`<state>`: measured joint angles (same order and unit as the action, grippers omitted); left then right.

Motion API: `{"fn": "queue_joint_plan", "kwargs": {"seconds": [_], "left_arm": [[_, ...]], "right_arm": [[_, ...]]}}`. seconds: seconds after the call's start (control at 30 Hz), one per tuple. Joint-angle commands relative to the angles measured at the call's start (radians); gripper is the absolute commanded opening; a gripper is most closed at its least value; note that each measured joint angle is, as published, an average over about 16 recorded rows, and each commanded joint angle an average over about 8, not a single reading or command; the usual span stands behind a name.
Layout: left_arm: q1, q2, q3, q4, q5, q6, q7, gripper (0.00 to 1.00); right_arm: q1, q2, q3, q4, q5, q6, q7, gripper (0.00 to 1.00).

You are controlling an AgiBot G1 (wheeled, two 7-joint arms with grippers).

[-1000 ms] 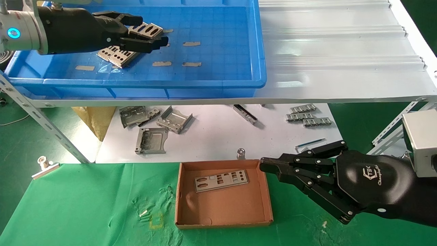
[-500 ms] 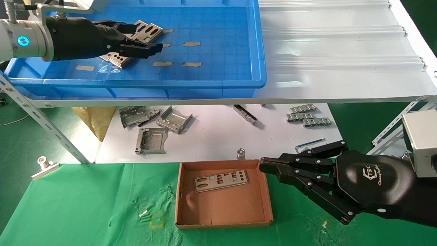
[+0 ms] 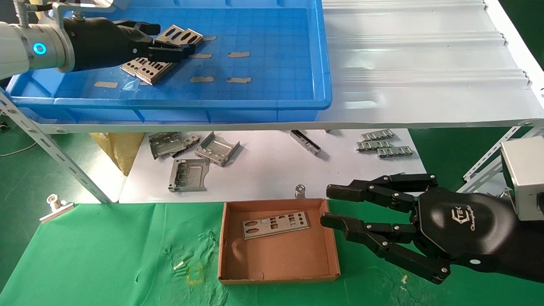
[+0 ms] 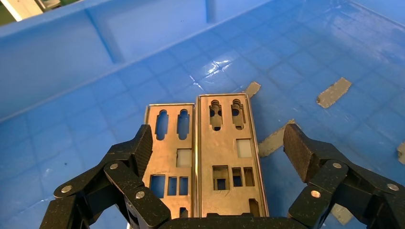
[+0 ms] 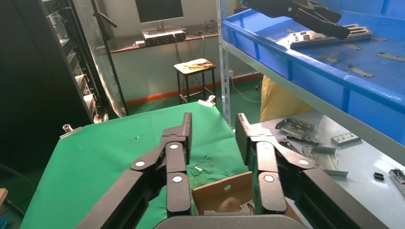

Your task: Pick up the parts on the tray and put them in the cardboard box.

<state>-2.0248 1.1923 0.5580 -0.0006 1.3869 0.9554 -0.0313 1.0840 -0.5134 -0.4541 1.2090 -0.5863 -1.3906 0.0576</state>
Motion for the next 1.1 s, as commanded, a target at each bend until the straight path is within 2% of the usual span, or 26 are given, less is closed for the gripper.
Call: {"fn": "queue_joint_plan", "kwargs": {"seconds": [0.03, 1.1], "left_arm": [[0.002, 0.003, -0.003, 0.004, -0.004, -0.009, -0.004, 0.00], [0.006, 0.010, -0.003, -0.003, -0.004, -0.034, 0.007, 0.00]], "right_arm": [[0.000, 0.000, 0.000, 0.000, 0.000, 0.000, 0.000, 1.00], [0.000, 0.000, 0.000, 0.000, 0.000, 0.000, 0.000, 1.00]]}}
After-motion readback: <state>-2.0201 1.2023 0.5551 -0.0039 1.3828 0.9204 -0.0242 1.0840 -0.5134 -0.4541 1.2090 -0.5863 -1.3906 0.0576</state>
